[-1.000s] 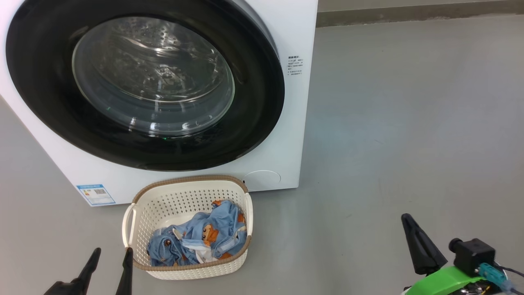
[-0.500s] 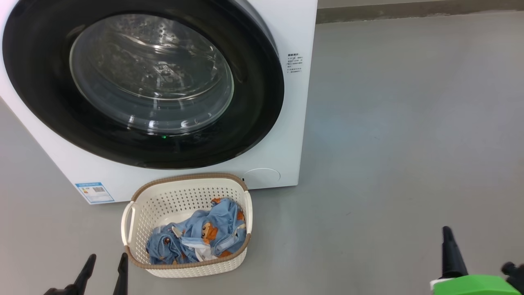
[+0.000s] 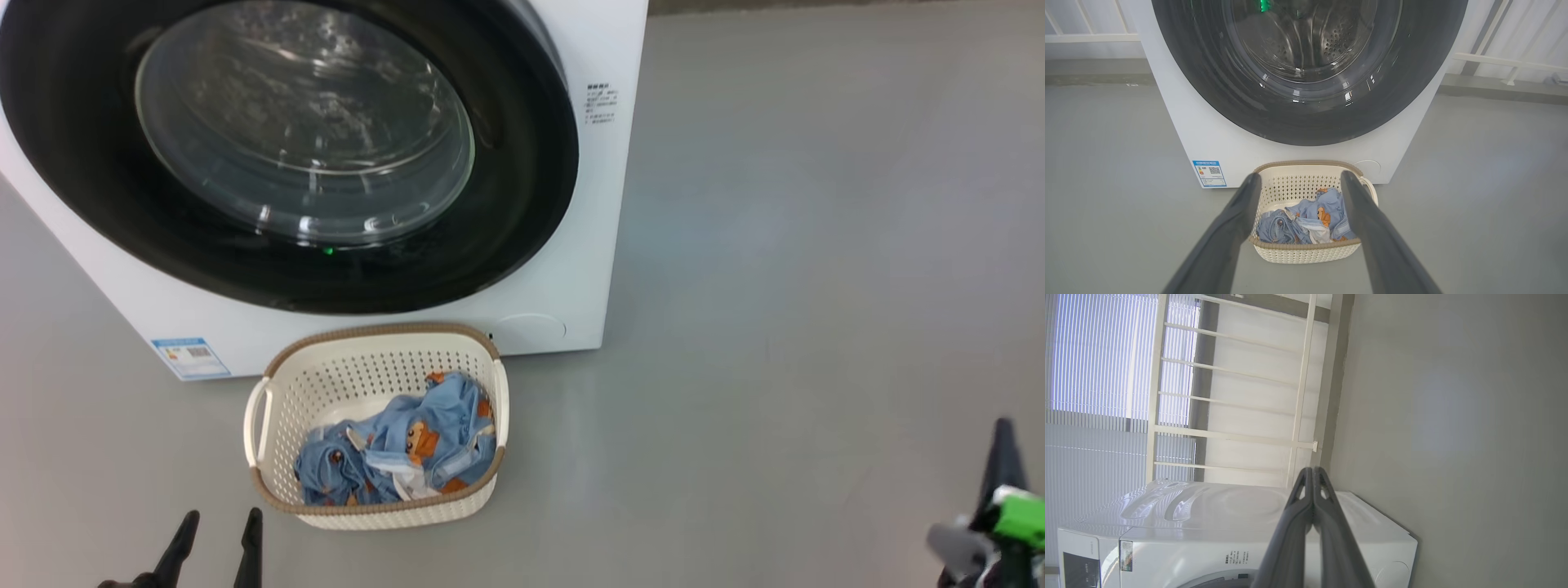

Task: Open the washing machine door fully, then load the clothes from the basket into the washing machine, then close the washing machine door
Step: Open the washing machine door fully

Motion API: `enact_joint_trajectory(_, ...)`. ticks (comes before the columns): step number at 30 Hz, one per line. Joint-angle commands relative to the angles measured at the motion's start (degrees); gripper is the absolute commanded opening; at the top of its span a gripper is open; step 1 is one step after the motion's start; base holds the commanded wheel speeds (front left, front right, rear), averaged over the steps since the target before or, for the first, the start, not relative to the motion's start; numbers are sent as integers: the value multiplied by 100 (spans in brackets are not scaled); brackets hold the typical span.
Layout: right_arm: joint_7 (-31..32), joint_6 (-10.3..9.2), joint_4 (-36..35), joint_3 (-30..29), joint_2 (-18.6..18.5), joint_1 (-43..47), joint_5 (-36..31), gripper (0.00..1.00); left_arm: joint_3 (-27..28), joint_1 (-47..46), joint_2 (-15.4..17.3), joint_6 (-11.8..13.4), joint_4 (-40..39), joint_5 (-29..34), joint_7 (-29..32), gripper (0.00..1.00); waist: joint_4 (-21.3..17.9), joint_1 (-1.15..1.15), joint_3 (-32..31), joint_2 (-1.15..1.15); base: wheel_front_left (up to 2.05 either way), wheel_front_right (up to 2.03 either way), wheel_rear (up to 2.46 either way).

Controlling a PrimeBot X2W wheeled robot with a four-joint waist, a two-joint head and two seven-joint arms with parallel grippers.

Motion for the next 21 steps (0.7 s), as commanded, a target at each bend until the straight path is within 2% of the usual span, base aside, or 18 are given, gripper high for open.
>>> enact_joint_trajectory(1, 97, -6, -205, 75, -143, -267, 149, 0, 155, -186, 69, -9, -178, 1, -61, 100, 32, 0, 163, 0, 0, 0, 0)
enact_joint_trajectory(7, 522, -6, -298, -73, -440, -744, 420, 0, 85, -369, 69, -9, -297, 77, -61, 100, 45, 0, 570, 0, 0, 0, 0)
enact_joint_trajectory(21, 1728, -6, -762, 76, -627, -2215, 517, 0, -14, -756, 174, -9, -607, 107, -61, 100, 73, 0, 1679, 0, 0, 0, 0)
